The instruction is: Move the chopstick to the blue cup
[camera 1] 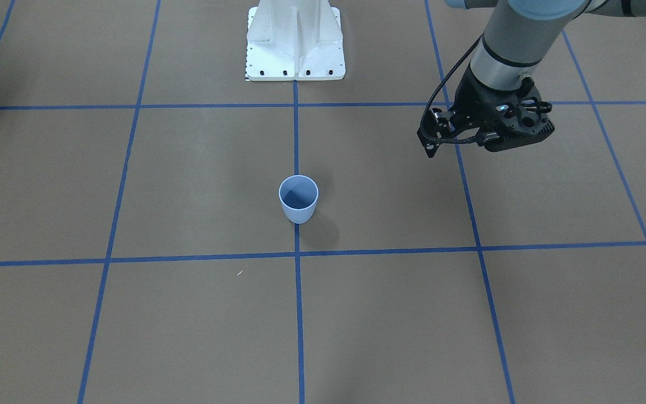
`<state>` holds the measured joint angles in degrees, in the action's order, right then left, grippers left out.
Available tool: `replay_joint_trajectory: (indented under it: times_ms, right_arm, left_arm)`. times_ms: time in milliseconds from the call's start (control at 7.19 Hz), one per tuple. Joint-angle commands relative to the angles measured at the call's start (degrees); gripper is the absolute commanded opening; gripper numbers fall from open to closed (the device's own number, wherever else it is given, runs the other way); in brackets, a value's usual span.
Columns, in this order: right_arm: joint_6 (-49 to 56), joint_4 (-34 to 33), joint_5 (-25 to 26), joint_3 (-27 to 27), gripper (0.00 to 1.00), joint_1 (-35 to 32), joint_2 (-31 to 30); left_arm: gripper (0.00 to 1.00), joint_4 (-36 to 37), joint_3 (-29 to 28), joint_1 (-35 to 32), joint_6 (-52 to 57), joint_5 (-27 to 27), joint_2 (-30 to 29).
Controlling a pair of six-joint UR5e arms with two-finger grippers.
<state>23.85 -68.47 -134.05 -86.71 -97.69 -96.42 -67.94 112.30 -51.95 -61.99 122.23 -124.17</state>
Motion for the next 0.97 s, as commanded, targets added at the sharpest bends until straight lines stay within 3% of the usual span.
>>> replay_joint_trajectory:
  times_ms: [0, 278, 835]
  right_arm:
    - [0.32, 1.05, 0.28, 1.36, 1.00, 0.40, 0.53]
    - [0.05, 4.74, 0.11, 4.52, 1.00, 1.19, 0.53]
    - [0.05, 5.02, -1.65, 4.09, 1.00, 1.19, -0.08]
  left_arm:
    - [0.99, 0.00, 0.02, -0.08, 0.20, -0.07, 0.07]
    - [0.99, 0.08, -0.15, -0.08, 0.20, -0.07, 0.16]
    - [0.99, 0.35, -0.15, -0.08, 0.20, -0.07, 0.16]
